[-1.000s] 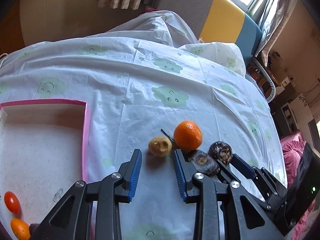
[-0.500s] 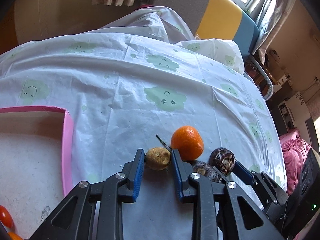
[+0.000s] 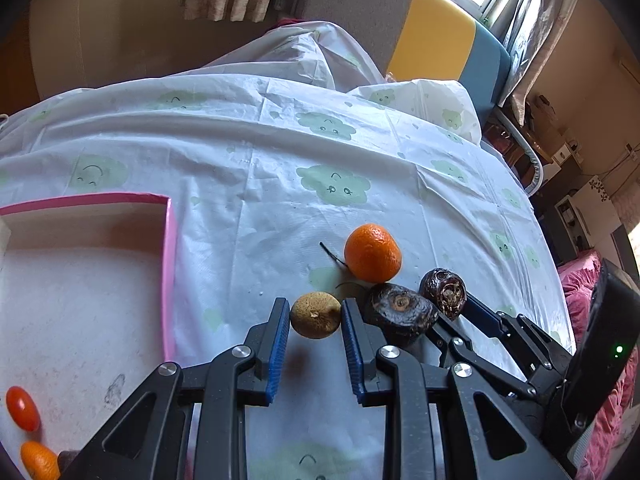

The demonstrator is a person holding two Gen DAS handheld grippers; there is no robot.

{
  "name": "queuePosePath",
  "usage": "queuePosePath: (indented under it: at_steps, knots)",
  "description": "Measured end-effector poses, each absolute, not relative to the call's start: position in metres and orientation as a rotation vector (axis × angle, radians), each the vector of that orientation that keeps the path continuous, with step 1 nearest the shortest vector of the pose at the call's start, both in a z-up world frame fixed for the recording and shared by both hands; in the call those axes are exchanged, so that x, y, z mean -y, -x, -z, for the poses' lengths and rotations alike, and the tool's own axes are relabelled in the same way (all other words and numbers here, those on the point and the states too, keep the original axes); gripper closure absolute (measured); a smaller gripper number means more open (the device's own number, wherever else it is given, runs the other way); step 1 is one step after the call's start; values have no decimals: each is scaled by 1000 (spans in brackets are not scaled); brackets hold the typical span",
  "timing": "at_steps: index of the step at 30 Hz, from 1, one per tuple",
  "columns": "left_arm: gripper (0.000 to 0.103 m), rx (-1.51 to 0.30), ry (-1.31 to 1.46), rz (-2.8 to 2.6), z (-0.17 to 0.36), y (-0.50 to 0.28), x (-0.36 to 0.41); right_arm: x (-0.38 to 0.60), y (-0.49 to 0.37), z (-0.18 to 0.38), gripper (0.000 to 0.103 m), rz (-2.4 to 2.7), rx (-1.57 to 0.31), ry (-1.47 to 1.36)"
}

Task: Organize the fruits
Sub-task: 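Grasp the kiwi with the left gripper while the right gripper grasps the dark round root, then carry the kiwi into the tray and release it with the left gripper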

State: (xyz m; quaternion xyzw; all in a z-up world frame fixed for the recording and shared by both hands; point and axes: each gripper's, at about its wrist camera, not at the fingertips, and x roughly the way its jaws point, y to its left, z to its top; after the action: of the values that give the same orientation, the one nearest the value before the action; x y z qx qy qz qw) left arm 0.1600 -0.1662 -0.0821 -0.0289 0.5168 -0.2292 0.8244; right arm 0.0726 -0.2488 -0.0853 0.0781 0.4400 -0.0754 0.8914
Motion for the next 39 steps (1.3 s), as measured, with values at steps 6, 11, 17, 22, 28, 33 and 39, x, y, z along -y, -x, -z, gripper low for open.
queuePosePath:
  at_steps: [6, 11, 17, 22, 28, 33, 39]
  knots:
    - [76, -1076, 50, 489, 69, -143, 158, 246, -61, 84, 60, 169, -922, -149]
    - [76, -1061, 45, 493, 62, -130, 151, 245, -50, 84, 60, 182, -928, -145]
    - [76, -1048, 45, 490, 55, -116, 143, 245, -36, 84, 60, 193, -931, -155]
    - [76, -1039, 43, 489, 52, -103, 136, 242, -24, 83, 60, 201, -932, -158]
    - [76, -1026, 42, 484, 49, -89, 128, 236, -11, 82, 60, 200, -931, -164]
    - [76, -1018, 46, 478, 47, -79, 118, 232, -4, 82, 60, 201, -932, -169]
    - [76, -1005, 57, 469, 44, -71, 106, 233, -3, 83, 59, 200, -930, -180]
